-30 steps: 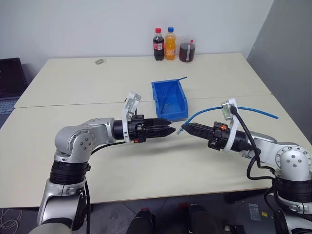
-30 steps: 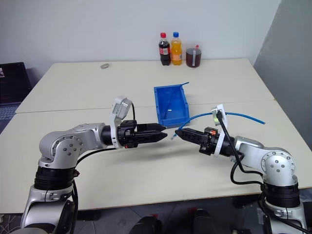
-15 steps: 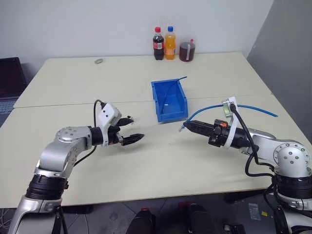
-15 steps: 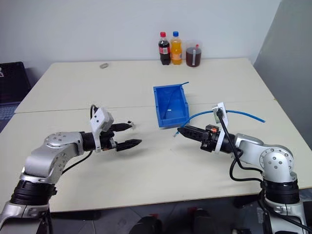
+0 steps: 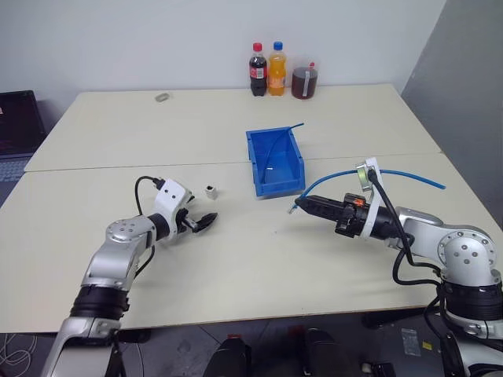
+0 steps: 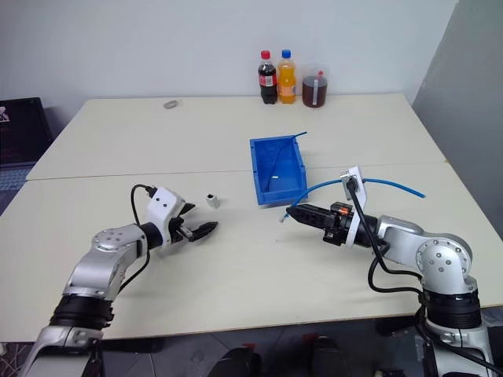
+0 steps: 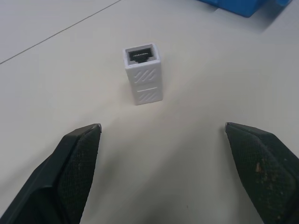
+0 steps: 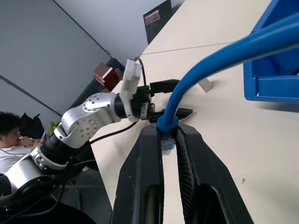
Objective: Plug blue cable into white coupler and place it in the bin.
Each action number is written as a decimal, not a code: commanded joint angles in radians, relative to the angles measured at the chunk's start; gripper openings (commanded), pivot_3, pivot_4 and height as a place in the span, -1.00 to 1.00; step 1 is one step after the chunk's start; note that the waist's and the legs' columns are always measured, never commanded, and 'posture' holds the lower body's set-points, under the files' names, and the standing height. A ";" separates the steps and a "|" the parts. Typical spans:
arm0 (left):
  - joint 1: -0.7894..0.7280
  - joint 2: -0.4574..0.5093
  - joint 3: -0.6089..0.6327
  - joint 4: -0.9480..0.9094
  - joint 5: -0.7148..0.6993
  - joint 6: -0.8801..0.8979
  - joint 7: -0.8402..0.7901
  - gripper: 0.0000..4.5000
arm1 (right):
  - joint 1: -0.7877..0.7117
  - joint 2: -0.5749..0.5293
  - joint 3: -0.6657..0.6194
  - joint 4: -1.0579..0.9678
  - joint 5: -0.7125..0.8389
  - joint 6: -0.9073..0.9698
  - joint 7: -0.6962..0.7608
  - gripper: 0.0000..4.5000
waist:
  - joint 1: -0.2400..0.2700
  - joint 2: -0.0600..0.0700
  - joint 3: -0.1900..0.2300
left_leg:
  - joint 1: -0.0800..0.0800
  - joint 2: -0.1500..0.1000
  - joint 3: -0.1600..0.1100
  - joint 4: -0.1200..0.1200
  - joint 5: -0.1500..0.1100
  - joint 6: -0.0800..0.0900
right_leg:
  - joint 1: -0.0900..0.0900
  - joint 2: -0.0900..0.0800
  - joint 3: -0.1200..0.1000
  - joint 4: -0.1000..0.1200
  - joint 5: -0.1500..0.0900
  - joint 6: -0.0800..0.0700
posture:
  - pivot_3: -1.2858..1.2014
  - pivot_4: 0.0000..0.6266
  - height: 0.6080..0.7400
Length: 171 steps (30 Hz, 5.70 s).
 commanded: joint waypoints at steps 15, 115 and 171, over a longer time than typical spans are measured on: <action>-0.187 -0.083 -0.015 0.312 0.062 -0.121 -0.057 0.59 | 0.020 -0.012 -0.032 -0.067 0.002 -0.021 -0.022 -0.94 | 0.000 0.000 0.000 | 0.000 -0.001 0.000 0.001 0.000 0.000 | 0.000 0.000 0.000 0.001 0.001 0.000 | 0.03 -0.52 1.00; -0.222 -0.204 -0.269 0.227 0.101 -0.416 -0.655 -0.65 | -0.013 0.074 0.535 0.242 -1.108 -0.677 0.496 -0.94 | -0.008 -0.001 -0.001 | 0.002 -0.001 0.000 0.009 0.000 0.000 | 0.000 0.002 0.001 0.011 0.001 0.000 | 0.03 -0.52 1.00; 0.081 -0.090 0.122 -0.607 -0.205 0.305 0.049 1.00 | -0.830 0.206 -0.027 1.231 -1.020 -0.460 0.091 0.51 | -0.010 0.001 0.000 | 0.001 -0.001 0.003 0.006 0.002 -0.004 | -0.003 0.001 0.003 0.011 0.002 -0.004 | 0.03 -0.52 1.00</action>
